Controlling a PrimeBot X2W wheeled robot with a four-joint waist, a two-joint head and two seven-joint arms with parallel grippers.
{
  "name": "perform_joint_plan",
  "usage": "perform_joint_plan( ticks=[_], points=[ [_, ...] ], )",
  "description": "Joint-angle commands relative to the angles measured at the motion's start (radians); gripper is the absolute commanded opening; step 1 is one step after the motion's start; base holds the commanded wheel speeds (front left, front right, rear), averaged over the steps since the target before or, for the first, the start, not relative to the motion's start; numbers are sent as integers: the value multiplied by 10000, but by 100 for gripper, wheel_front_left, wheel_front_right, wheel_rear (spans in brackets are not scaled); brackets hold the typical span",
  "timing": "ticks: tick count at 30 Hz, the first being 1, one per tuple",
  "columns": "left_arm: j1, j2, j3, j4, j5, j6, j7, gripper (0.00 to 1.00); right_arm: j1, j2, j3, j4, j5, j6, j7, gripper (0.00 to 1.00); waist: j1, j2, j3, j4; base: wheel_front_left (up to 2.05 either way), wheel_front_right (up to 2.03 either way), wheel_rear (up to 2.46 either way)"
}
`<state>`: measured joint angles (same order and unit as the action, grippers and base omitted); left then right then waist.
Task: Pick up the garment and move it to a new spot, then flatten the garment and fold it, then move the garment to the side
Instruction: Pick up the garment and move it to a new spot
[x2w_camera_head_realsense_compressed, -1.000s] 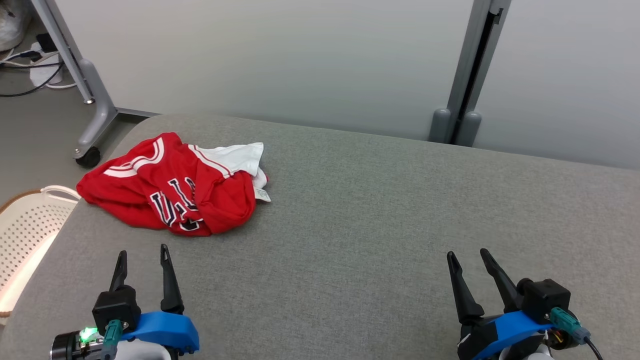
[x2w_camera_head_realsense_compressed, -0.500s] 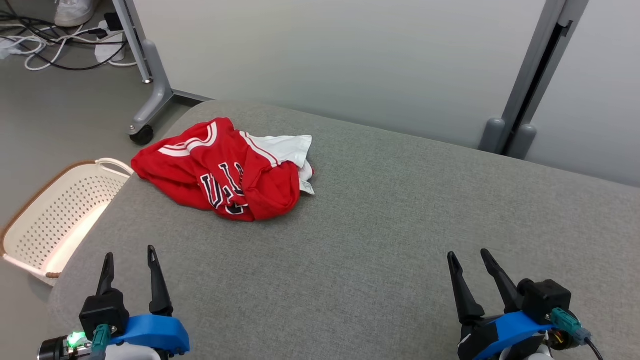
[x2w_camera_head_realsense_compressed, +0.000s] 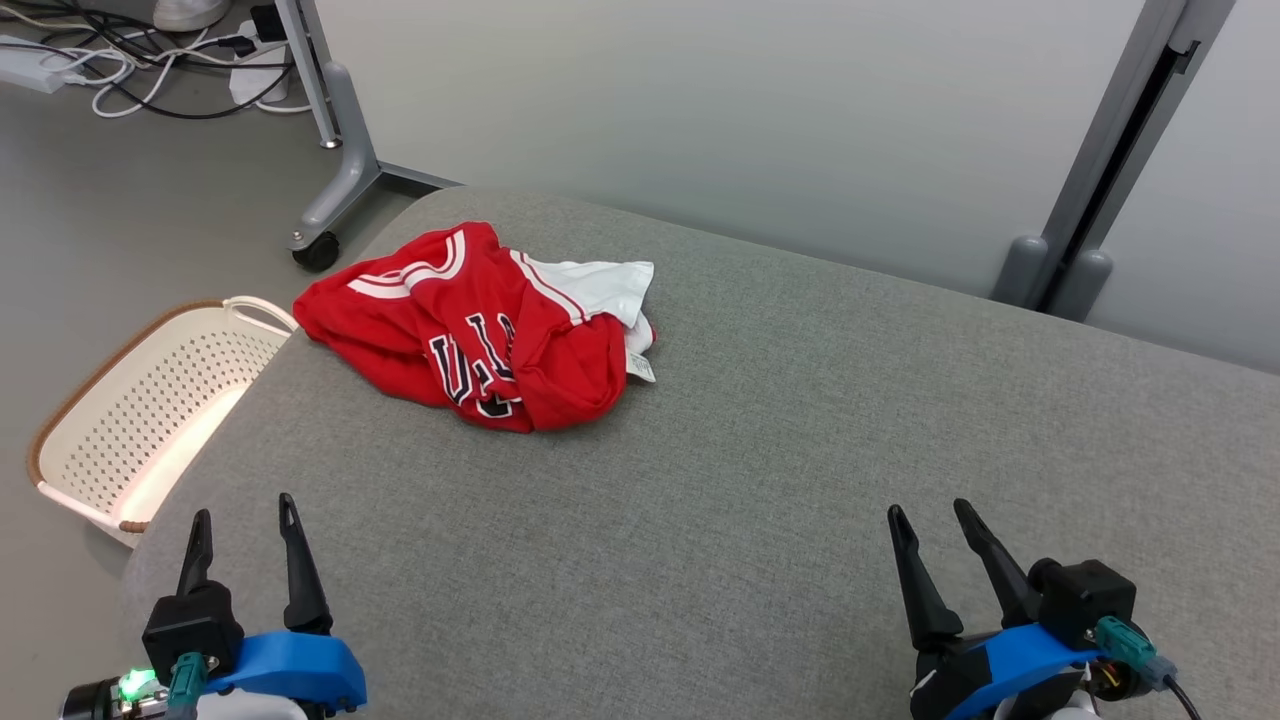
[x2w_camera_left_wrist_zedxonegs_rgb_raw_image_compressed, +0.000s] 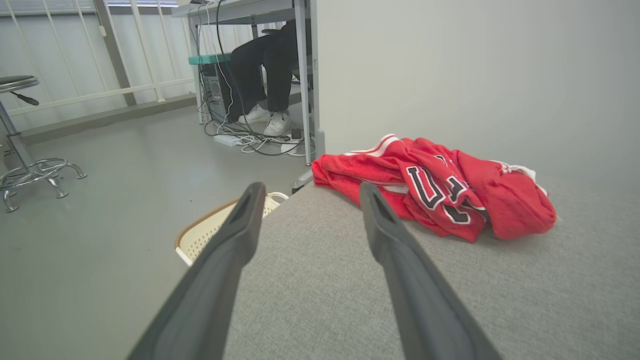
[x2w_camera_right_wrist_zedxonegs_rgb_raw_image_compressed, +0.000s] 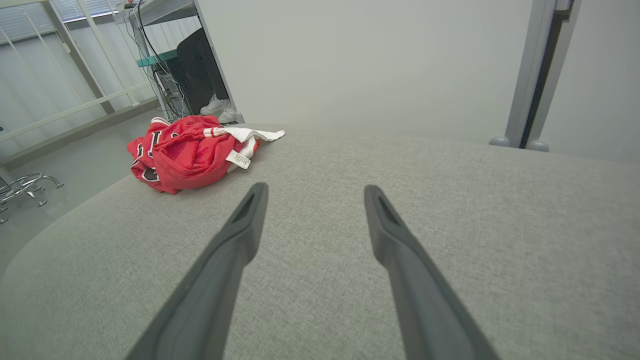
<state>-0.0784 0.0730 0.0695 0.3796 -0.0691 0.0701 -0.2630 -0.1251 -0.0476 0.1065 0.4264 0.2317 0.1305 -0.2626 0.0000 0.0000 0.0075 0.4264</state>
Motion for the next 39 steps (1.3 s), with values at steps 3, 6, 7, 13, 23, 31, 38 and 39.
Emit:
perform_joint_plan(
  ticks=[3,6,7,13,23,31,38,39],
  points=[
    [-27,2,66,-55,-16,36,-28,100,-100,-48,29,11,8,4,-35,100,0,0,63,-137,0,0,0],
    [-182,-25,125,-32,-104,14,-28,100,-115,-50,22,-6,-97,4,-35,100,0,0,145,-286,0,0,0],
    [-182,-25,125,-32,-104,14,-28,100,-115,-50,22,-6,-97,4,-35,100,0,0,145,-286,0,0,0],
    [-1177,174,480,-7,-316,-151,-28,100,-412,-48,9,-163,-446,4,-35,100,0,0,633,-930,0,0,0],
    [-3563,878,868,625,-411,-558,-29,100,-1071,-94,-58,-669,-1018,4,-35,100,0,0,1999,-2248,0,0,0],
    [-5395,1738,1188,3230,-695,-881,220,100,-1391,-292,-127,-1349,-1192,4,-35,100,0,0,3055,-3181,0,0,0],
    [-6329,2259,989,5563,-789,-1240,1466,100,-1424,-416,-400,-1745,-1241,4,-35,100,0,0,3474,-3398,0,0,0],
    [-6422,2271,1005,5808,-826,-1268,1566,100,-1432,-426,-413,-1782,-1235,4,-35,100,0,0,3519,-3401,0,0,0]
  ],
)
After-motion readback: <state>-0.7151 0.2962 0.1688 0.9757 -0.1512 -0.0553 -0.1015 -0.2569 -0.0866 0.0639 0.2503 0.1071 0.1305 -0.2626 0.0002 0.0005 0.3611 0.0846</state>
